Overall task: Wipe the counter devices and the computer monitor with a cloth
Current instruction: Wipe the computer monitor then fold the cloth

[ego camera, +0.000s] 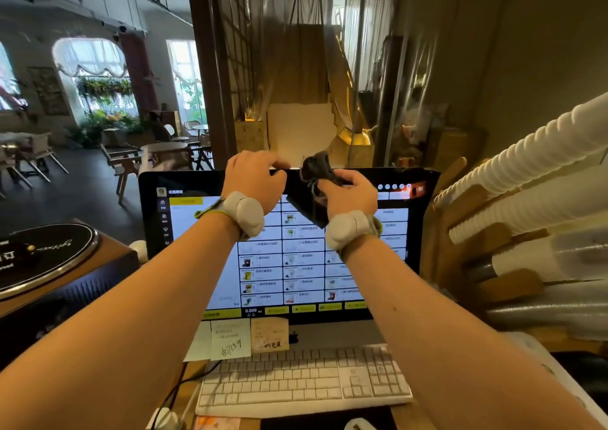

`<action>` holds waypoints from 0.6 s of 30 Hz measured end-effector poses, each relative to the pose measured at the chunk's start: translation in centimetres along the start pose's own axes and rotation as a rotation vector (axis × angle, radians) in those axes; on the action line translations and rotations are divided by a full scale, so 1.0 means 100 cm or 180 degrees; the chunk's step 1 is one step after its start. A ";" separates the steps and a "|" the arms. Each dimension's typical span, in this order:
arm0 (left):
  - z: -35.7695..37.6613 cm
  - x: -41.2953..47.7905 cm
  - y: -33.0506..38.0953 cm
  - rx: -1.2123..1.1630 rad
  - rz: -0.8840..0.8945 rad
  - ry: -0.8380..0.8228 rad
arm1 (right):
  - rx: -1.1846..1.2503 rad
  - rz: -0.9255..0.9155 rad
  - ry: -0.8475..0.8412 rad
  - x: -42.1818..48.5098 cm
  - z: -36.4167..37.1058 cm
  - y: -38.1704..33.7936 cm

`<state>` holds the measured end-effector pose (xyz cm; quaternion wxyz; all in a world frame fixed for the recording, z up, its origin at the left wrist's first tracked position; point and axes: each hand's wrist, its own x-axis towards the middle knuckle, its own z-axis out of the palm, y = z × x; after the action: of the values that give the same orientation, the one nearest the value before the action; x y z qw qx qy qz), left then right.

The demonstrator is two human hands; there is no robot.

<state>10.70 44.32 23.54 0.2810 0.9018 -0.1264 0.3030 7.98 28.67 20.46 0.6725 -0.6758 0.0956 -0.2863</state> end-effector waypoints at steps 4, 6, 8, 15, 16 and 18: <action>0.014 0.004 0.015 -0.0074 -0.0052 0.0018 | -0.0221 0.0393 -0.0085 -0.019 -0.018 0.038; 0.018 0.005 0.017 -0.0109 -0.0065 0.0009 | -0.0171 0.0917 -0.0264 -0.048 -0.030 0.076; 0.025 0.004 0.026 -0.0121 -0.0056 0.0019 | -0.0297 0.1303 -0.0358 -0.070 -0.048 0.114; 0.036 0.005 0.041 0.0024 -0.0052 0.0053 | -0.0087 0.0994 -0.0431 -0.027 -0.053 0.086; 0.038 0.006 0.044 0.0068 -0.0058 0.0057 | -0.0034 0.0808 -0.0432 -0.010 -0.051 0.068; 0.040 0.007 0.048 0.0074 -0.0062 0.0011 | 0.0057 0.0472 -0.0260 0.021 -0.046 0.034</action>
<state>11.22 38.07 23.39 0.2736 0.9057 -0.1136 0.3033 8.20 23.46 17.40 0.7012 -0.6719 0.1152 -0.2087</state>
